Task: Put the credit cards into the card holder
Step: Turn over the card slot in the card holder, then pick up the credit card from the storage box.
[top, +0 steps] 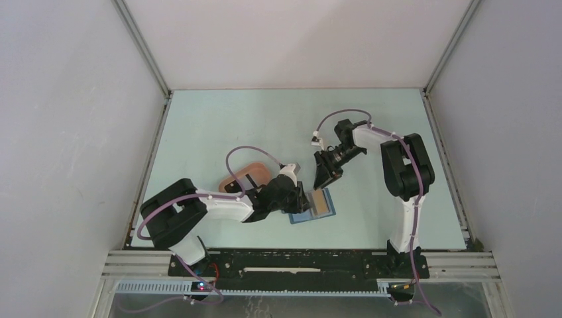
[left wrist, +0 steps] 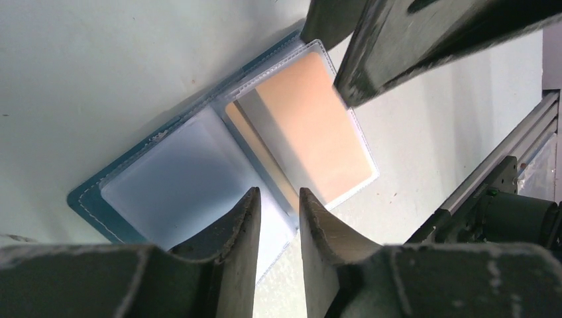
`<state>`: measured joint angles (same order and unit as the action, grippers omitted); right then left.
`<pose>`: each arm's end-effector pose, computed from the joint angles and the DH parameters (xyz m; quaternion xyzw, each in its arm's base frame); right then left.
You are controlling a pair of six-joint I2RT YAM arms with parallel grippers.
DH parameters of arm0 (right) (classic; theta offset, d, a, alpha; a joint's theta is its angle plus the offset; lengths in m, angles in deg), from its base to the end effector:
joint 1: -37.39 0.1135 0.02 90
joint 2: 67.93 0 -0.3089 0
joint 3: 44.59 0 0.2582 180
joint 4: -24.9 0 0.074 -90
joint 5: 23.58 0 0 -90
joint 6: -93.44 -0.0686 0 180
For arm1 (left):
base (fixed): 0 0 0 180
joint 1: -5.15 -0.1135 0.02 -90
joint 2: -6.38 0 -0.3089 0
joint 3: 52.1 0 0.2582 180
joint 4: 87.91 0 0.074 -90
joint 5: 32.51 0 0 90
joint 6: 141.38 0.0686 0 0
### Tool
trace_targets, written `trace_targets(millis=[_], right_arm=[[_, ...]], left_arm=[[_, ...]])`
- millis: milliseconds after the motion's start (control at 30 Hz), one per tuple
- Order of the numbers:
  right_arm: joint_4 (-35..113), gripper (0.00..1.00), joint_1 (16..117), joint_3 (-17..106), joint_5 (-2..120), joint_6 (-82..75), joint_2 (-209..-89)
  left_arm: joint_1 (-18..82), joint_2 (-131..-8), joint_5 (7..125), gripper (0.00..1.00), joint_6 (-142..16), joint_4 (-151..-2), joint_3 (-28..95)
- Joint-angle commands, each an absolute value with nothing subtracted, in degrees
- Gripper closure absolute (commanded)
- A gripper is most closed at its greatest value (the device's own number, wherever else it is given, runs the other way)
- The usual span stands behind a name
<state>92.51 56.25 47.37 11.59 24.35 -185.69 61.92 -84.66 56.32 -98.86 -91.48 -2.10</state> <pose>0.3505 0.1790 0.1612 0.2889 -0.8391 -0.4606 0.0182 0.1839 -0.2782 0.1661 0.0681 0.8941 -0.3437 0.2789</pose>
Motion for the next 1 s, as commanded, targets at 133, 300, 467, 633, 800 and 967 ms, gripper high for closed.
trace_targets(millis=[133, 300, 467, 633, 800, 967], right_arm=[[90.7, 0.5, 53.4, 48.0, 17.3, 28.8, -174.3], [91.8, 0.56, 53.4, 47.7, 14.0, 34.3, -167.7], [88.2, 0.56, 53.5, 45.6, 14.4, 36.6, -158.5], [82.3, 0.53, 54.2, 44.4, 17.9, 35.2, -149.9], [82.9, 0.25, 54.5, 47.8, 12.2, 34.6, -150.8], [93.9, 0.32, 60.0, 62.0, 10.5, 32.8, -161.5]], left_arm=[[61.5, -79.6, 55.1, 0.67, -94.7, -96.7, -5.4], [61.1, -69.6, 51.2, 0.67, -87.2, -94.2, -7.5], [60.8, -56.7, 40.7, 0.58, -79.2, -85.9, -8.3], [57.1, -44.8, 35.7, 0.32, -77.4, -81.2, -11.1], [50.1, -35.3, 35.2, 0.03, -81.5, -76.0, -14.3], [42.8, -27.6, 35.9, 0.01, -85.8, -69.2, -17.4]])
